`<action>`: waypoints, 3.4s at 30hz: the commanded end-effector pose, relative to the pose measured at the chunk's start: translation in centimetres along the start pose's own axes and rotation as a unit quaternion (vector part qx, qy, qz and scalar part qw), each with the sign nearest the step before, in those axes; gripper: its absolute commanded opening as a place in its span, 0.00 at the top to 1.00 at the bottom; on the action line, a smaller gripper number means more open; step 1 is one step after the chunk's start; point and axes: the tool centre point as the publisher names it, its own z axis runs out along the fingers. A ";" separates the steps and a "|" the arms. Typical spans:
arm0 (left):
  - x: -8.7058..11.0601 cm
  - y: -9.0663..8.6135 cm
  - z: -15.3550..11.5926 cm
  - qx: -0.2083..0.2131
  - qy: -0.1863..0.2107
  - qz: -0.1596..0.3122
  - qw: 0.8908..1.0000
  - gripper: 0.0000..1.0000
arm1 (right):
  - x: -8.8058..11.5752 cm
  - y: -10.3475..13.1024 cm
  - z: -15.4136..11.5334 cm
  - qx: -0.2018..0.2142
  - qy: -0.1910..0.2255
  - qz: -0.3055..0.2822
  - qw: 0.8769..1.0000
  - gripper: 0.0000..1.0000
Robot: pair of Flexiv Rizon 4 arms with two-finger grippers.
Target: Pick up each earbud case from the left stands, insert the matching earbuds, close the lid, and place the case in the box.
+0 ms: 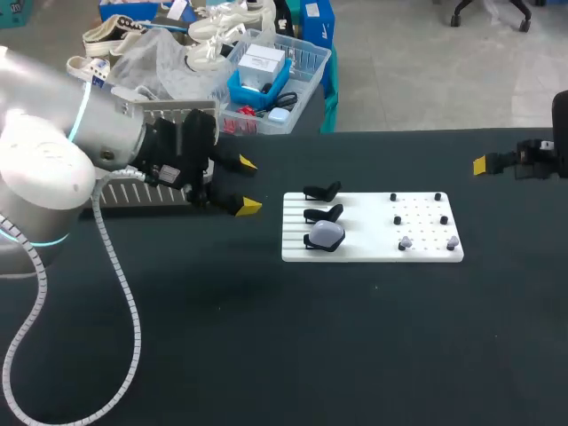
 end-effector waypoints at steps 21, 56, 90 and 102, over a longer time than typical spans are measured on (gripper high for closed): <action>2.2 -1.1 6.3 -0.012 0.020 -0.007 1.000 0.36 | 0.0 0.2 -0.1 0.004 0.001 0.001 1.000 0.00; 2.0 -3.2 9.6 0.035 -0.017 0.013 0.999 0.47 | 0.0 0.2 -0.1 0.004 0.001 0.001 1.000 0.00; 1.1 -2.5 12.0 0.046 -0.028 0.016 0.998 0.56 | 0.0 0.2 -0.1 0.004 0.001 0.001 1.000 0.00; 0.9 -3.0 12.3 0.052 -0.030 0.015 0.998 0.60 | 0.0 0.2 -0.1 0.004 0.001 0.001 1.000 0.00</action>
